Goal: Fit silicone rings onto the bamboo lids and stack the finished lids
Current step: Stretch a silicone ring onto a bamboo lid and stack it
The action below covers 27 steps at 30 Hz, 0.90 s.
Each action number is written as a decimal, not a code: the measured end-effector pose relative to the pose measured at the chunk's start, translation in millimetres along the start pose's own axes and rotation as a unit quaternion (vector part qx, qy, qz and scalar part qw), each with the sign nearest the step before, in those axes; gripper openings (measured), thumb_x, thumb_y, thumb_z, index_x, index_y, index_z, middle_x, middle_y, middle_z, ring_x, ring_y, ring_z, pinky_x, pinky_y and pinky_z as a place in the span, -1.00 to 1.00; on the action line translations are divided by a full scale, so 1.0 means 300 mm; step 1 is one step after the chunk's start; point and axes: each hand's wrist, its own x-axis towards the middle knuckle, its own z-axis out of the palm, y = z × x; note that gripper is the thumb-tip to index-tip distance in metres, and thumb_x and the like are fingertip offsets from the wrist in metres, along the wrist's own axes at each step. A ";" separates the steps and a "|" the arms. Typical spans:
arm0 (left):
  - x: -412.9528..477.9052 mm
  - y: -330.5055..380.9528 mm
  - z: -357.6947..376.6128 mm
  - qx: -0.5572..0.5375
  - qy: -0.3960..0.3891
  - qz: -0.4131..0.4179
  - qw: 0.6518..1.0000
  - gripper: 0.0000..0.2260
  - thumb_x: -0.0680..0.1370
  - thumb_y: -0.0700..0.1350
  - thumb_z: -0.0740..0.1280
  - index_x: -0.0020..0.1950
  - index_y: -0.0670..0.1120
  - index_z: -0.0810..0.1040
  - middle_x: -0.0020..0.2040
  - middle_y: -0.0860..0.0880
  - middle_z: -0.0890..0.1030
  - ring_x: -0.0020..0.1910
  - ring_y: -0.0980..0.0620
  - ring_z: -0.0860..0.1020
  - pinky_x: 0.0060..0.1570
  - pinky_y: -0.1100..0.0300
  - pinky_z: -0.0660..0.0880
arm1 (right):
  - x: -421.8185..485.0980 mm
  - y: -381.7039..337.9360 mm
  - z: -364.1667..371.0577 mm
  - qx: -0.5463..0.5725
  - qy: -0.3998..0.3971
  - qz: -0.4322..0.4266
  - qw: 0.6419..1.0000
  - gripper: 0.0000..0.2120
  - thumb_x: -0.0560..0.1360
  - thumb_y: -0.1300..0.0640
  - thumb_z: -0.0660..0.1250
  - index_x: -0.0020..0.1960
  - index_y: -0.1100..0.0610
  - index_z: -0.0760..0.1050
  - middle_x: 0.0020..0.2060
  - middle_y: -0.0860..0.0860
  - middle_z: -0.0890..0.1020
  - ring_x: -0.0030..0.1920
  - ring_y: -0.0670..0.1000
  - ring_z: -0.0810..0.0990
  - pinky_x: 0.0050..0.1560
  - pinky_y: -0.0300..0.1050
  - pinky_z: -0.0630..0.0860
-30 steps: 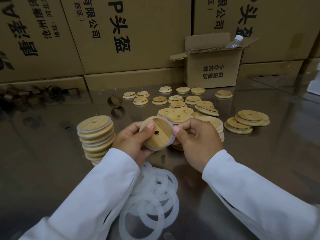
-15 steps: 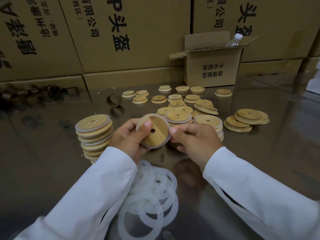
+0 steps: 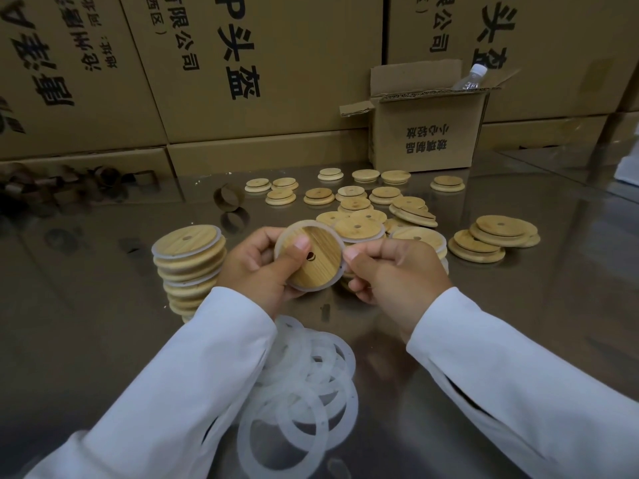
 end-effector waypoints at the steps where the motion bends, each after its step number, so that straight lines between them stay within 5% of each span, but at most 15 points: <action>1: 0.000 0.001 -0.001 -0.002 0.000 -0.001 1.000 -0.88 0.32 -0.11 0.35 -0.19 -0.10 0.53 -0.34 0.02 0.66 -0.31 0.09 0.64 -0.40 0.24 0.54 | 0.001 0.001 -0.001 0.001 -0.005 -0.001 1.000 -0.79 0.47 0.15 0.36 -0.34 0.00 0.55 -0.58 -0.12 0.56 -0.52 -0.20 0.51 -0.23 -0.17 0.57; 6: 0.002 0.002 0.003 -0.042 -0.005 -0.043 0.998 -0.91 0.36 -0.15 0.34 -0.18 -0.15 0.52 -0.38 0.00 0.65 -0.36 0.10 0.63 -0.44 0.26 0.53 | 0.001 -0.002 -0.013 0.034 -0.033 0.001 0.999 -0.80 0.46 0.19 0.36 -0.32 0.01 0.58 -0.51 -0.11 0.61 -0.49 -0.22 0.55 -0.45 -0.40 0.47; 10: 0.009 0.002 0.001 -0.101 0.039 -0.069 0.992 -0.88 0.39 -0.13 0.34 -0.13 -0.14 0.56 -0.27 -0.03 0.67 -0.28 0.07 0.66 -0.39 0.23 0.55 | 0.008 -0.005 -0.021 0.060 -0.031 0.015 0.998 -0.83 0.47 0.20 0.35 -0.27 0.02 0.58 -0.47 -0.12 0.63 -0.50 -0.21 0.55 -0.40 -0.37 0.52; 15: 0.012 0.013 0.003 -0.132 0.076 -0.109 0.982 -0.89 0.49 -0.04 0.30 -0.13 -0.05 0.58 -0.29 -0.02 0.67 -0.32 0.05 0.66 -0.44 0.25 0.54 | 0.006 0.009 -0.022 -0.073 -0.030 -0.085 0.993 -0.88 0.48 0.14 0.34 -0.17 -0.06 0.54 -0.34 -0.09 0.64 -0.42 -0.19 0.59 -0.28 -0.35 0.52; 20: 0.001 0.012 0.019 -0.108 0.057 -0.109 0.987 -0.76 0.31 0.02 0.37 -0.10 -0.06 0.57 -0.30 -0.04 0.68 -0.32 0.05 0.66 -0.44 0.28 0.54 | -0.008 0.021 0.007 -0.057 -0.047 -0.109 0.991 -0.97 0.48 0.13 0.34 -0.10 0.03 0.56 -0.32 -0.07 0.66 -0.45 -0.17 0.58 -0.32 -0.41 0.49; 27: -0.002 -0.012 0.040 -0.088 0.072 -0.043 0.993 -0.74 0.24 -0.12 0.43 -0.14 -0.12 0.47 -0.32 -0.04 0.68 -0.25 0.04 0.67 -0.33 0.29 0.57 | -0.034 0.028 0.031 0.006 -0.013 -0.122 0.992 -0.62 0.50 0.26 0.30 0.23 -0.09 0.47 -0.12 -0.21 0.63 -0.34 -0.19 0.64 -0.28 -0.44 0.50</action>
